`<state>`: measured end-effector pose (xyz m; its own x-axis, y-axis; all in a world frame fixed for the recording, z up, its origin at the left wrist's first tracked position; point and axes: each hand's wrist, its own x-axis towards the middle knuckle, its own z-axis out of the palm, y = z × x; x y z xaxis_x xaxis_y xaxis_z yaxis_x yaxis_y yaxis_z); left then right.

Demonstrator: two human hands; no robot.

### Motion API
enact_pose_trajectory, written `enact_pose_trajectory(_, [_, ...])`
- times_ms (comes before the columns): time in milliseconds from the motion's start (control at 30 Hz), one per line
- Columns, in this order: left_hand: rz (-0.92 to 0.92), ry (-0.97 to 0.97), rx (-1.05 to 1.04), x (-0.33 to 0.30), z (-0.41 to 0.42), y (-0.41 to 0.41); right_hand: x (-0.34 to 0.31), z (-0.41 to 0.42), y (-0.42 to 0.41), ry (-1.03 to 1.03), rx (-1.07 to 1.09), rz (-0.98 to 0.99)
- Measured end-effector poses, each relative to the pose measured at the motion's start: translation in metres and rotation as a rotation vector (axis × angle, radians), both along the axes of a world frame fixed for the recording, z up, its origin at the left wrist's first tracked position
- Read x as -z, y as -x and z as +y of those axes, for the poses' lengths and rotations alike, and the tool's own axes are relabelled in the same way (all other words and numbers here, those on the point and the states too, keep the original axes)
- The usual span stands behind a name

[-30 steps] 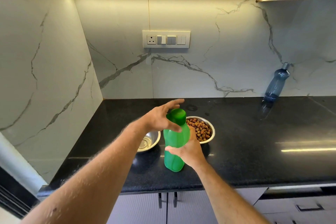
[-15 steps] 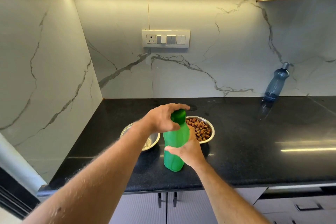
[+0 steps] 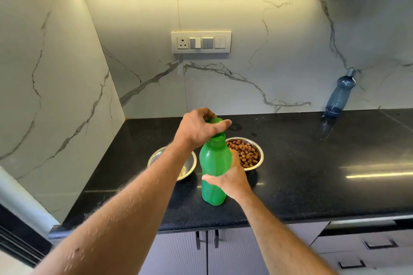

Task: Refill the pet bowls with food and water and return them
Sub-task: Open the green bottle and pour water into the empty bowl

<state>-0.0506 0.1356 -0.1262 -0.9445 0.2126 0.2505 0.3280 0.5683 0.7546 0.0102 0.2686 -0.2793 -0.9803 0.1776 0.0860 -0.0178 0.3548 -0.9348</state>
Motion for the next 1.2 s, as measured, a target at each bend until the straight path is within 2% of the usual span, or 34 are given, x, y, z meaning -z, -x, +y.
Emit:
enact_pose_trajectory(133, [-0.097, -0.205, -0.026, 0.014, -0.005, -0.002, 0.001, 0.000, 0.000, 0.000, -0.001, 0.008])
enact_pose_trajectory(367, [-0.323, -0.879, 0.018, 0.045, -0.039, -0.014, 0.006, 0.002, 0.001, 0.042, -0.021, 0.059])
enact_pose_trajectory(533, [-0.445, -1.005, 0.058, 0.068, -0.071, -0.017, 0.006, 0.000, -0.001, 0.023, -0.003, 0.057])
enact_pose_trajectory(633, [-0.461, -0.917, 0.065, 0.083, -0.088, -0.020, 0.006, 0.000, -0.001, -0.002, 0.013, 0.051])
enact_pose_trajectory(733, [-0.400, -0.724, 0.001, 0.100, -0.100, -0.029, 0.004, 0.000, -0.001, -0.017, 0.021, 0.039])
enact_pose_trajectory(900, [-0.168, -0.240, -0.262, 0.152, -0.127, -0.050, 0.004, -0.001, -0.001, -0.013, 0.029, 0.019])
enact_pose_trajectory(1067, [-0.191, 0.080, -0.335, 0.204, -0.157, -0.076, 0.004, -0.001, -0.001, -0.019, 0.032, 0.009])
enact_pose_trajectory(1200, [-0.274, 0.108, -0.401, 0.217, -0.165, -0.079, 0.002, -0.001, -0.002, -0.038, 0.047, 0.021])
